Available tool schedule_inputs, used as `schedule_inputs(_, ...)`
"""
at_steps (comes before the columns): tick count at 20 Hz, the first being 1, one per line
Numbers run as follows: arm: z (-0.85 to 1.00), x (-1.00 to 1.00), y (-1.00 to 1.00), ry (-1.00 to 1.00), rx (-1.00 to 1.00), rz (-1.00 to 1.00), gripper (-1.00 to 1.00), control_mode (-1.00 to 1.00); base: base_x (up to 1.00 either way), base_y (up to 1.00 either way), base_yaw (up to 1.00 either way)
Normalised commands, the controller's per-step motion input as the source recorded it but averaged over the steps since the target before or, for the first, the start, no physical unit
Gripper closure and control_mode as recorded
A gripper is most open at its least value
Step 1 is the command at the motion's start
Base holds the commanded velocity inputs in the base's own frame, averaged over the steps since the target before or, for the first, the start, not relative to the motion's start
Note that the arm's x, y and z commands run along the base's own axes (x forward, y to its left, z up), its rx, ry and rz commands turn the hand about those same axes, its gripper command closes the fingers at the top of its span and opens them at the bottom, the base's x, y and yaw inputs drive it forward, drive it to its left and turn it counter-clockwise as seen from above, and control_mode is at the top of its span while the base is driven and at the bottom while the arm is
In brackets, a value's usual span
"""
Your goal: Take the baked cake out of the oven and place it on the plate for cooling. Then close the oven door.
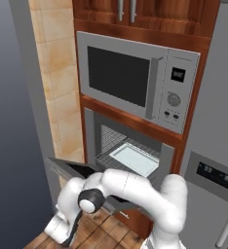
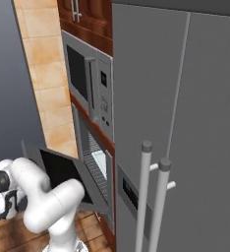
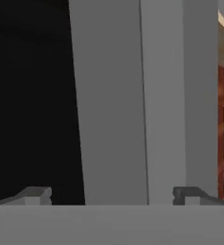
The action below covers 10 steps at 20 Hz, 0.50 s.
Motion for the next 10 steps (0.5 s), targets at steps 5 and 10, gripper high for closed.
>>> schedule_inputs(5, 0.96, 0.41, -0.92, 0.0, 0.0, 0.0, -1.0, -1.0, 0.0, 0.0, 0.0)
schedule_inputs(10, 0.91, 0.51, -0.99, 0.0, 0.04, 0.04, -1.0, -1.0, 0.0, 0.0, 0.0)
